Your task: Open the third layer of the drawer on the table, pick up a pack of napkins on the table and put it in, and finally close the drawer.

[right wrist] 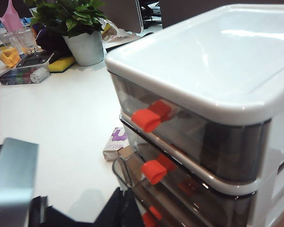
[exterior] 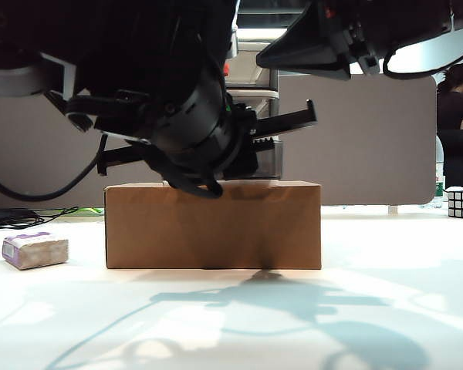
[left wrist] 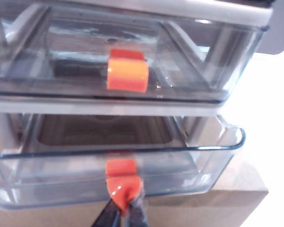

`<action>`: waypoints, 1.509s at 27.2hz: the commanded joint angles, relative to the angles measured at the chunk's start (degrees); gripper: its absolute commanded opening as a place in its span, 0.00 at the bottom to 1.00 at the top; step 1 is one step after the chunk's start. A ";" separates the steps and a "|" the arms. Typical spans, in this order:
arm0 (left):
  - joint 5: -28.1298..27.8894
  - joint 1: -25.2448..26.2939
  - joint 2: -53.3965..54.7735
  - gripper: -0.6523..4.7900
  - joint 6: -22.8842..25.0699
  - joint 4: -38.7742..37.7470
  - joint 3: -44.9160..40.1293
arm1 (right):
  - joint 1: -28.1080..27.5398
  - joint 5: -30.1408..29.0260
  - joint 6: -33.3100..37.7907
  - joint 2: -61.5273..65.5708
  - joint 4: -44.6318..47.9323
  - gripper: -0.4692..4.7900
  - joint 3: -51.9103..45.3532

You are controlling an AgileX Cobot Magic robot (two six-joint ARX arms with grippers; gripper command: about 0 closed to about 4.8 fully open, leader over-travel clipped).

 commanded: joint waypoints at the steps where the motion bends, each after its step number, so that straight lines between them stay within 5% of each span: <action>1: -0.81 -1.11 -0.28 0.11 -0.63 -0.57 0.02 | 0.00 0.28 0.07 1.18 2.78 0.08 0.31; 5: -3.06 -3.80 -1.29 0.11 -6.62 -2.16 -2.58 | 0.00 0.24 0.33 2.23 3.08 0.08 0.31; 13: -8.44 -12.94 -3.32 0.11 -6.58 -3.80 -3.98 | 0.00 0.24 0.33 2.23 3.32 0.08 0.31; 18: -9.44 -17.51 -3.85 0.11 -16.59 -12.48 -4.15 | 0.02 0.07 0.48 2.23 2.95 0.08 0.31; 31: -12.79 -20.65 -8.98 0.12 -17.84 -20.28 -4.17 | 0.02 0.24 0.46 2.25 3.96 0.08 0.31; 34: -11.10 -21.07 -11.26 0.46 -17.86 -23.76 -4.17 | 0.02 0.24 0.48 2.25 4.11 0.08 0.31; 41: -3.08 -21.49 -17.53 0.48 -17.90 -32.92 -4.17 | 0.02 0.20 0.46 2.25 4.13 0.08 0.31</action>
